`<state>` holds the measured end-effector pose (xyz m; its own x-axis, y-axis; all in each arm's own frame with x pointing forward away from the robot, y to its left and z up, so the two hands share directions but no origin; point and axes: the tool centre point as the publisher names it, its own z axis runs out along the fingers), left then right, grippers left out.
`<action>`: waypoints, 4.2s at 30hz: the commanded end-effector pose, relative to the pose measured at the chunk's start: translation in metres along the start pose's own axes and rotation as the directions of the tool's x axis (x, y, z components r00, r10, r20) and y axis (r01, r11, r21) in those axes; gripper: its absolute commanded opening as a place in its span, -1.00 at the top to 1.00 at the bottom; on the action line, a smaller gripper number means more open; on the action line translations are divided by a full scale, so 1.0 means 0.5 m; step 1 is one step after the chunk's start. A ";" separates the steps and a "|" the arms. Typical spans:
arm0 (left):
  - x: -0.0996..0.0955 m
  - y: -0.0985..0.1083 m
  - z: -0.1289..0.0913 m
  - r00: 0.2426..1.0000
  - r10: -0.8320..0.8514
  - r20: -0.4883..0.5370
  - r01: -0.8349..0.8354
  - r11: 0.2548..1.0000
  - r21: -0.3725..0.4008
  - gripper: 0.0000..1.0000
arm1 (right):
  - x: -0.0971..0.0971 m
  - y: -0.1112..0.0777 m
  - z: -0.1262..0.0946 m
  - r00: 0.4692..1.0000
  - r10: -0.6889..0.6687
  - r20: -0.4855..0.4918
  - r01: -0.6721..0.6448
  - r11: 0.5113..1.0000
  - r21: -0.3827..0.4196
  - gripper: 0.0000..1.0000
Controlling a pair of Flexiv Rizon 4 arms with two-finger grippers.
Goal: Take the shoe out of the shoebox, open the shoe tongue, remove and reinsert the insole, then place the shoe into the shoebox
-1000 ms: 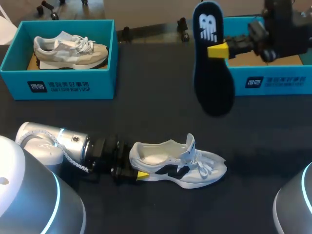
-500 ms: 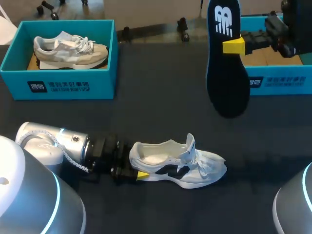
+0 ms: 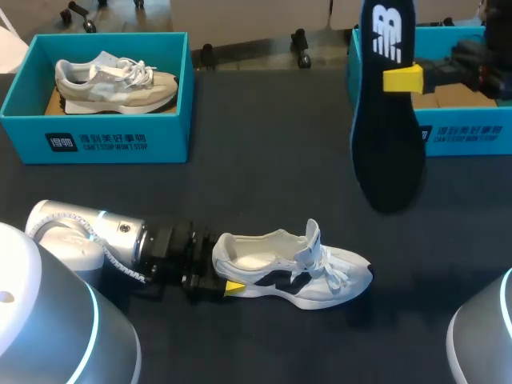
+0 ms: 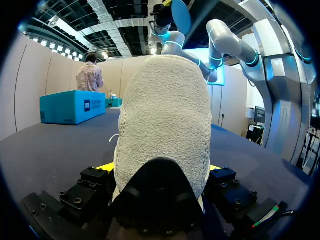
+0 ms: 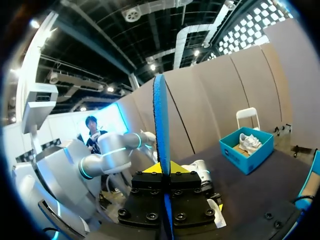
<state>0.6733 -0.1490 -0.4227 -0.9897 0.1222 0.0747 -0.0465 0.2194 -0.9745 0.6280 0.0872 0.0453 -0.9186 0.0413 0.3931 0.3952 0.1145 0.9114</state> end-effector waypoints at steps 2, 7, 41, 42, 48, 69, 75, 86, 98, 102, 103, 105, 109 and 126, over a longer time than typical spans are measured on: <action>0.001 0.000 -0.001 1.000 0.000 0.000 0.000 1.000 -0.002 1.00 | 0.058 -0.010 -0.022 0.999 0.009 0.045 -0.008 1.000 -0.016 1.00; 0.001 0.000 -0.001 1.000 0.000 0.000 0.000 1.000 -0.002 1.00 | 0.080 -0.008 -0.035 0.998 0.025 0.049 -0.024 1.000 -0.011 1.00; -0.009 0.000 -0.039 0.999 0.022 -0.030 -0.025 0.994 -0.106 -1.00 | 0.085 -0.009 -0.046 0.998 0.047 0.051 -0.046 0.999 -0.023 1.00; -0.010 0.000 -0.044 0.999 0.025 -0.028 -0.028 0.993 -0.118 -1.00 | 0.085 -0.009 -0.046 0.998 0.047 0.051 -0.046 0.999 -0.023 1.00; -0.016 -0.002 -0.076 0.999 0.033 -0.028 -0.038 0.983 -0.182 -1.00 | 0.085 -0.009 -0.046 0.998 0.047 0.051 -0.046 0.999 -0.023 1.00; -0.016 -0.009 -0.144 0.985 0.138 -0.102 -0.171 0.836 -0.521 -1.00 | 0.085 -0.009 -0.046 0.998 0.047 0.051 -0.046 0.999 -0.023 1.00; -0.016 -0.009 -0.144 0.985 0.138 -0.102 -0.171 0.836 -0.521 -1.00 | 0.085 -0.009 -0.046 0.998 0.047 0.051 -0.046 0.999 -0.023 1.00; -0.024 -0.077 -0.134 0.970 0.201 -0.135 -0.235 0.640 -0.732 -1.00 | 0.085 -0.009 -0.046 0.998 0.047 0.051 -0.046 0.999 -0.023 1.00; -0.021 -0.070 -0.134 0.969 0.201 -0.143 -0.212 0.385 -0.898 -1.00 | 0.085 -0.009 -0.046 0.998 0.047 0.051 -0.046 0.999 -0.023 1.00; -0.023 -0.083 -0.144 0.969 0.220 -0.112 -0.185 0.351 -0.918 -1.00 | 0.085 -0.009 -0.046 0.998 0.047 0.051 -0.046 0.999 -0.023 1.00; -0.024 -0.089 -0.148 0.970 0.219 -0.102 -0.175 0.346 -0.922 -1.00 | 0.085 -0.009 -0.046 0.998 0.047 0.051 -0.046 0.999 -0.023 1.00; -0.027 -0.100 -0.154 0.972 0.217 -0.087 -0.159 0.340 -0.927 -1.00 | 0.085 -0.009 -0.046 0.998 0.047 0.051 -0.046 0.999 -0.023 1.00; -0.032 -0.121 -0.162 0.984 0.165 -0.067 -0.120 0.337 -0.934 -1.00 | 0.085 -0.009 -0.046 0.998 0.047 0.051 -0.046 0.999 -0.023 1.00; -0.022 -0.170 -0.150 0.993 0.107 -0.048 -0.075 0.266 -0.961 -1.00 | 0.085 -0.009 -0.046 0.998 0.047 0.051 -0.046 0.999 -0.023 1.00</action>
<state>0.6978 -0.0917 -0.3259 -0.9812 0.1914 -0.0261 0.1932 0.9725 -0.1299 0.5830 0.0637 0.0591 -0.8990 0.1005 0.4262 0.4344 0.0825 0.8969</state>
